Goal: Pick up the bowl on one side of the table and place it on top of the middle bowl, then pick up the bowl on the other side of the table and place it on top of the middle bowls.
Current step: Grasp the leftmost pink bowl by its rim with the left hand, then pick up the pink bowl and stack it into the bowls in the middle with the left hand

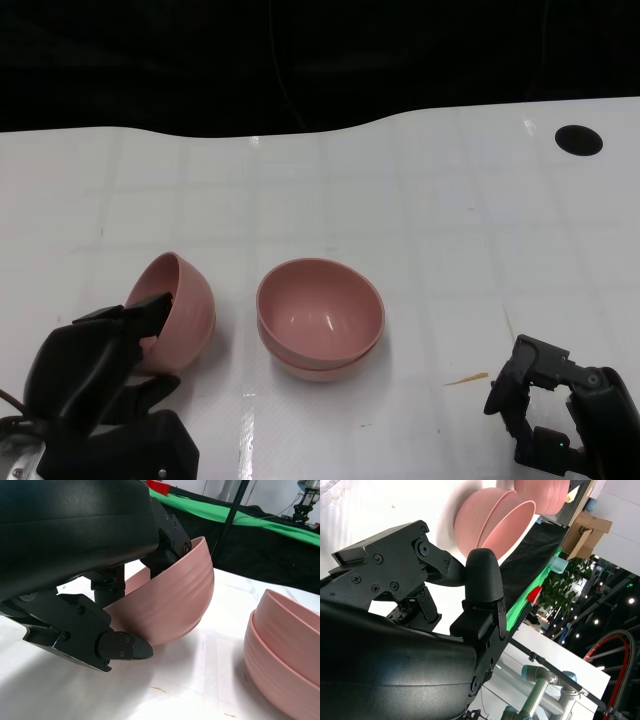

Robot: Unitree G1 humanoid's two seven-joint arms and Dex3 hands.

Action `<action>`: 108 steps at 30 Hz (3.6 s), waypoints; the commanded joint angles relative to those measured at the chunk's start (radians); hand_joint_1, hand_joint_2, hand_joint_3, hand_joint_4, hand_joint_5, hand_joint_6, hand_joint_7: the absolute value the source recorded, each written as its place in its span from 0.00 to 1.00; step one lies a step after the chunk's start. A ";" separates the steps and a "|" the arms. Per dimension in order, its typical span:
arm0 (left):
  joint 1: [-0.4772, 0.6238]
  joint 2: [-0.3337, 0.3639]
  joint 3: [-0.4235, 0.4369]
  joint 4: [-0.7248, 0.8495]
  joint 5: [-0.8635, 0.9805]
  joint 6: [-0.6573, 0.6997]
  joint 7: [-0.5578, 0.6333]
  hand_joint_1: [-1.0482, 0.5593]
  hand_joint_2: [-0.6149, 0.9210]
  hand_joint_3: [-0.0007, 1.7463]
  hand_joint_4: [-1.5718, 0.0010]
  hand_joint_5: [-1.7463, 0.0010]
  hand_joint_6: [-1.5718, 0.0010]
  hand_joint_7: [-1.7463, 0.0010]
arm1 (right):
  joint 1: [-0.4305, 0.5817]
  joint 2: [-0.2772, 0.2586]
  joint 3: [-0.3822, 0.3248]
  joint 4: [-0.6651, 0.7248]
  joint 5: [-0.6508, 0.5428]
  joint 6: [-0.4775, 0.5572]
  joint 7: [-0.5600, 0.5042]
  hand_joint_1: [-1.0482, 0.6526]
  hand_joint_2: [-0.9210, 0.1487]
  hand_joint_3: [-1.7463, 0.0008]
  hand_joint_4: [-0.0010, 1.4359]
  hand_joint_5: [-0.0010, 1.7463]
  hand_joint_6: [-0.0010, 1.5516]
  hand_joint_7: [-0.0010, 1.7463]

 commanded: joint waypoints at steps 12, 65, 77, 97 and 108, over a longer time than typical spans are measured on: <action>0.027 0.047 0.041 -0.133 -0.015 0.035 -0.080 0.66 0.89 0.39 0.57 0.00 0.63 0.00 | 0.021 -0.007 -0.004 -0.028 -0.037 0.018 -0.027 0.51 0.28 0.39 0.61 1.00 0.48 0.89; -0.328 0.250 -0.016 -0.629 -0.028 0.121 -0.815 0.63 0.99 0.06 0.54 0.10 0.54 0.19 | 0.009 -0.009 0.012 0.012 -0.040 0.003 -0.034 0.50 0.26 0.39 0.61 1.00 0.48 0.88; -0.407 0.191 -0.133 -0.559 0.005 0.063 -0.865 0.62 1.00 0.02 0.37 0.51 0.39 0.61 | 0.005 -0.007 0.013 0.014 -0.047 0.011 -0.042 0.51 0.25 0.39 0.61 1.00 0.48 0.88; -0.466 0.096 -0.245 -0.457 0.066 0.026 -0.889 0.55 1.00 0.14 0.37 0.45 0.25 0.96 | 0.008 -0.004 0.015 0.030 -0.052 0.033 -0.062 0.51 0.26 0.40 0.61 1.00 0.46 0.91; -0.457 0.084 -0.246 -0.421 0.083 -0.009 -0.873 0.56 1.00 0.12 0.33 0.70 0.28 1.00 | 0.006 -0.005 0.025 0.042 -0.049 0.017 -0.067 0.50 0.25 0.39 0.61 1.00 0.45 0.91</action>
